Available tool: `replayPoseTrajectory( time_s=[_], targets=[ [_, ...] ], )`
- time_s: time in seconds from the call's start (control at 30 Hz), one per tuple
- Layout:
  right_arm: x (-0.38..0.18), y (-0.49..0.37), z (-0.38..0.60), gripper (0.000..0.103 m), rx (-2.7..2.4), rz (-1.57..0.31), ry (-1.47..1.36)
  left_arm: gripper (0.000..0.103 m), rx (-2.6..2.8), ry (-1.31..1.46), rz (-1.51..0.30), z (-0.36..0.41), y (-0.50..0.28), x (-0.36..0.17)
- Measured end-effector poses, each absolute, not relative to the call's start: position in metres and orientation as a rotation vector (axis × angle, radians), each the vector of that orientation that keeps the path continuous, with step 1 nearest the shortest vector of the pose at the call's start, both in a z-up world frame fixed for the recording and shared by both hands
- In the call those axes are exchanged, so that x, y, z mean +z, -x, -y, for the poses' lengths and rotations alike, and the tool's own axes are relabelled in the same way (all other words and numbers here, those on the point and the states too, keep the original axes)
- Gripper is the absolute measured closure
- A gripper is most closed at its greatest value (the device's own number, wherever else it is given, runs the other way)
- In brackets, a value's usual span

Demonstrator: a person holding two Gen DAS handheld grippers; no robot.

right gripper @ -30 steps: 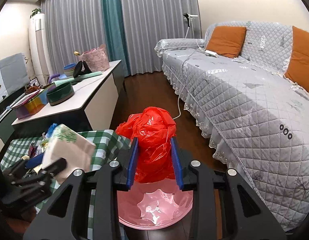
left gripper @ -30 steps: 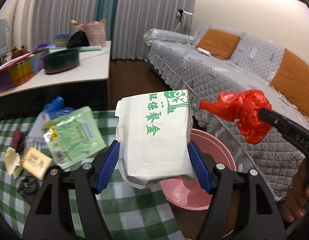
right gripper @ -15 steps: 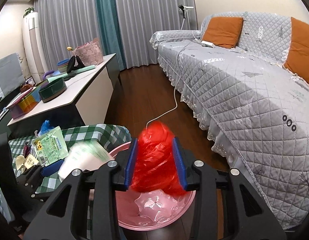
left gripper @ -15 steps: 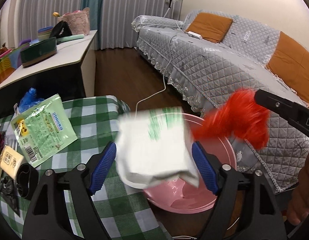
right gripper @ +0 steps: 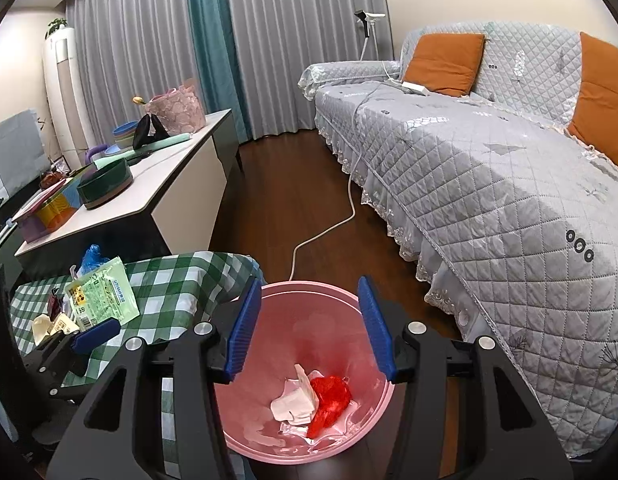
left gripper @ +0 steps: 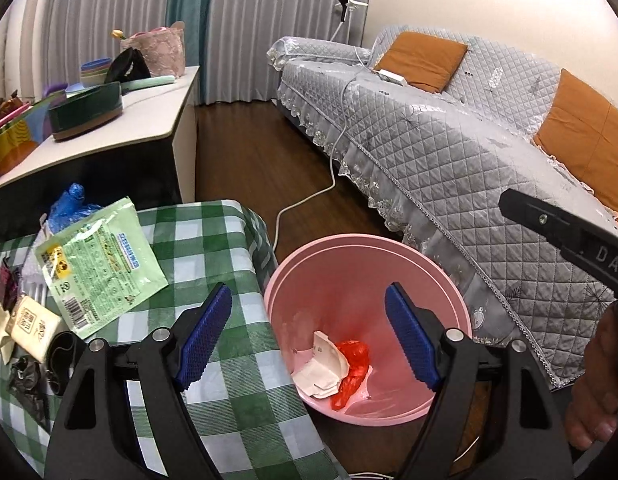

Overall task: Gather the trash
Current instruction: 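Open both grippers to drop the bags into the pink bucket, then move both open grippers back over the table trash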

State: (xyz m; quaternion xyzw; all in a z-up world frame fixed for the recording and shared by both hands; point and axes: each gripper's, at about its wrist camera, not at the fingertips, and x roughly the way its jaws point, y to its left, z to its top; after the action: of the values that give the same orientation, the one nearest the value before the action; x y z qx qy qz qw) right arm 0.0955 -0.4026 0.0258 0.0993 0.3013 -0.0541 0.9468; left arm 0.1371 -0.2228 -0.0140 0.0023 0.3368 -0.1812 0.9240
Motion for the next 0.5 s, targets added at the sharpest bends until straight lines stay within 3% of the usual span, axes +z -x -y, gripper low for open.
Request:
replayPoseTrajectory(
  time_s=[0.5],
  targets=[
    [0.042,-0.094,0.372,0.052,-0.084,-0.583,-0.176,0.026,-0.318,0.022,-0.629,0.174,-0.117,0.023]
  ],
)
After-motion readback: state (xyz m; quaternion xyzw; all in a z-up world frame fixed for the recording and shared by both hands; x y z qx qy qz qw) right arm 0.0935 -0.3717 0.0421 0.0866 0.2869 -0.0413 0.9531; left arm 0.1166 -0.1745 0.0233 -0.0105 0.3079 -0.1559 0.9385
